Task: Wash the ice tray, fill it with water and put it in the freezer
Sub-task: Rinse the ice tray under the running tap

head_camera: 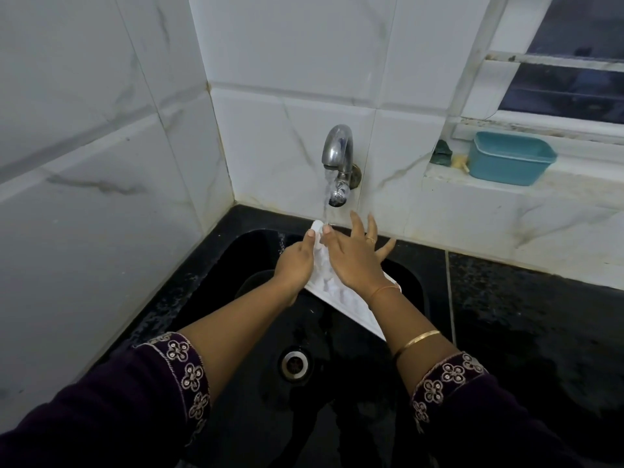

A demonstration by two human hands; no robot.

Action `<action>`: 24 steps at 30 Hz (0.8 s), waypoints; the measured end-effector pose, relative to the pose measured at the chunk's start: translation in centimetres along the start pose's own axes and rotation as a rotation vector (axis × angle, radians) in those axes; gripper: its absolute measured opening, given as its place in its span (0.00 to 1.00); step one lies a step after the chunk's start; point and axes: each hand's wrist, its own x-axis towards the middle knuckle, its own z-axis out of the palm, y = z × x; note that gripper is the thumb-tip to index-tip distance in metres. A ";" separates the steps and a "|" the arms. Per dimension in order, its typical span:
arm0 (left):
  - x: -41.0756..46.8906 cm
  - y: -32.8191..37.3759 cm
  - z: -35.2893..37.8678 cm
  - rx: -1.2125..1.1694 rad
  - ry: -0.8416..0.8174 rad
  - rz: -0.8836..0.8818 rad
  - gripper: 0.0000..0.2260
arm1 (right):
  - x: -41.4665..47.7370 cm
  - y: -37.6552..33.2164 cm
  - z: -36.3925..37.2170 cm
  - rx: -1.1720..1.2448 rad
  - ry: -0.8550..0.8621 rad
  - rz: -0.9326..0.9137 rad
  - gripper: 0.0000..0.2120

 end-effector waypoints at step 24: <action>-0.1 0.1 -0.2 -0.060 0.041 -0.047 0.28 | 1.6 0.4 0.7 0.771 -0.118 0.197 0.29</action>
